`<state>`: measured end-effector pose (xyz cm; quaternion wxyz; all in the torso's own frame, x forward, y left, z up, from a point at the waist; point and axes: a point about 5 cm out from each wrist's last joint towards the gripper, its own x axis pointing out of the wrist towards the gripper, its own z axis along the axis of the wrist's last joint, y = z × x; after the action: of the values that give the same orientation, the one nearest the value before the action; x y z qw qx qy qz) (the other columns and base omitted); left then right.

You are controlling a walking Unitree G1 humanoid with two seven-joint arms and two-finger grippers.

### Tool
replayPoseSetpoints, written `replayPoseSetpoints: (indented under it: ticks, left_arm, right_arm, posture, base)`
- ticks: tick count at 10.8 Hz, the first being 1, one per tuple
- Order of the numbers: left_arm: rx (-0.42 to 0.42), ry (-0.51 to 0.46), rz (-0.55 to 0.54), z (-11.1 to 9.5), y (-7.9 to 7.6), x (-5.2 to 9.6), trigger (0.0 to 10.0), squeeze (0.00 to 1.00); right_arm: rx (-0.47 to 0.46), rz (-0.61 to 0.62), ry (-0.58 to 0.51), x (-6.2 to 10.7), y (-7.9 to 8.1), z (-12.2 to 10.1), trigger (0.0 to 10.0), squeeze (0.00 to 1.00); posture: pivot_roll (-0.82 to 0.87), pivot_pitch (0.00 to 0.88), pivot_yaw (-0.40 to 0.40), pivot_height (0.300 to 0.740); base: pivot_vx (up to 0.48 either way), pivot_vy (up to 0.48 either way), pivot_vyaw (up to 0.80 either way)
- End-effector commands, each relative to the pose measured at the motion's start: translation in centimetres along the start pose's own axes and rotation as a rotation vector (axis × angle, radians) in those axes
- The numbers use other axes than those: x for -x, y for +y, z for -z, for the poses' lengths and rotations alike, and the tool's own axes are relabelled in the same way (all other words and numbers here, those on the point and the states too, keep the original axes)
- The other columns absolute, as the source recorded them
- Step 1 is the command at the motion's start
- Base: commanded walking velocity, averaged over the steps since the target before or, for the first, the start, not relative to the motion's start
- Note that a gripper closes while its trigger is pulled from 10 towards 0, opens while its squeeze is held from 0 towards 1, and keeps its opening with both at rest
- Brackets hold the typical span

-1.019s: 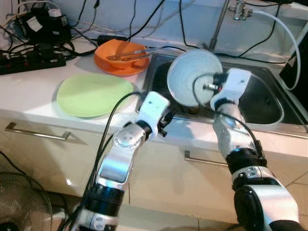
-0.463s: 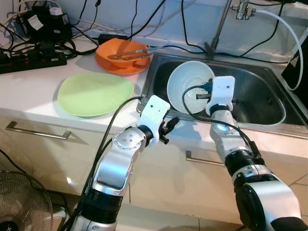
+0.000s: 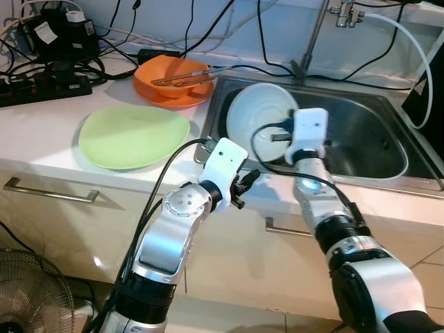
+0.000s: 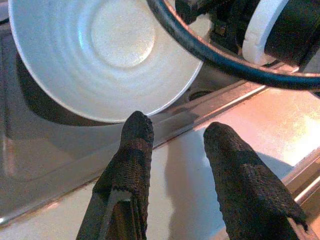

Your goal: Kitchen organization

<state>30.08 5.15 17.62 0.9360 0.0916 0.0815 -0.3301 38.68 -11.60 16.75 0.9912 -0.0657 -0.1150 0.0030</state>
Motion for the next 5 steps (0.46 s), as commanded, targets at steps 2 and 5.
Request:
replayPoseSetpoints:
  ticks: [2, 5]
  left_arm:
    - [-0.007, -0.007, -0.006, -0.43, 0.04, 0.14, 10.0, 0.00]
    - [-0.007, -0.004, -0.017, -0.36, 0.15, 0.18, 10.0, 0.00]
  right_arm:
    - [0.001, -0.083, 0.067, 0.70, 1.03, 1.44, 10.0, 0.00]
    - [0.004, -0.084, 0.070, 0.39, 0.78, 1.23, 10.0, 0.00]
  posture:
    - [0.29, 0.016, -0.085, 0.740]
    - [0.29, 0.016, -0.088, 0.740]
  base:
    - [0.000, 0.000, 0.00]
    - [0.000, 0.000, 0.00]
